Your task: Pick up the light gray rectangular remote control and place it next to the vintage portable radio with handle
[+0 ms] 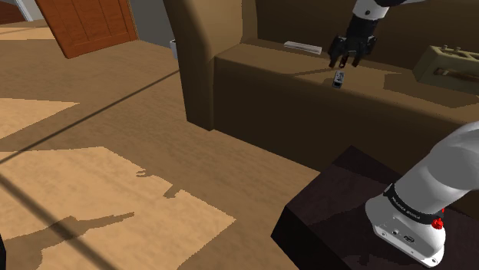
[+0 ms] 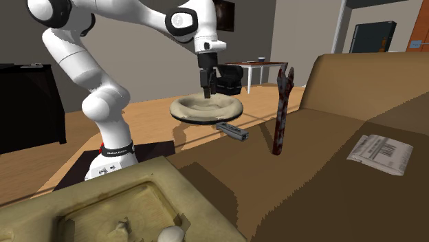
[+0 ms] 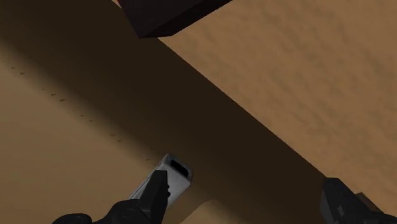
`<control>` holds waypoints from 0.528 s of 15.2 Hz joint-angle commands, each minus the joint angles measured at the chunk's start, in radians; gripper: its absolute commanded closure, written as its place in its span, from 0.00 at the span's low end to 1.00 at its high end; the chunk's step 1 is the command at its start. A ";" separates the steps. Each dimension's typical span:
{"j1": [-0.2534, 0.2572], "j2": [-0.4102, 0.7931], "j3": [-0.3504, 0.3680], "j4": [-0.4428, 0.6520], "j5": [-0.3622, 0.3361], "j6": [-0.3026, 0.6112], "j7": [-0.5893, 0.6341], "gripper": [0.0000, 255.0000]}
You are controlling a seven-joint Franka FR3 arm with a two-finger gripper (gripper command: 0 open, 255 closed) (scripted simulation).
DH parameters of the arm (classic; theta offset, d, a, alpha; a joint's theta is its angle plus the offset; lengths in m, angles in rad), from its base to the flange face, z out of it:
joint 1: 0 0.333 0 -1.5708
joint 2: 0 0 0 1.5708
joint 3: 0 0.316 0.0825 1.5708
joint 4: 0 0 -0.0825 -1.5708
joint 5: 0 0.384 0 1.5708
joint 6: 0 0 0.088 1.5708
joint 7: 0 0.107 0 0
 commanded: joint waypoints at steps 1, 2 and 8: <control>-0.027 0.051 -0.018 -0.005 -0.006 0.047 0.033 0.00; -0.039 0.077 -0.026 -0.003 -0.008 0.067 0.050 0.00; -0.092 0.200 -0.067 -0.001 -0.012 0.168 0.124 0.00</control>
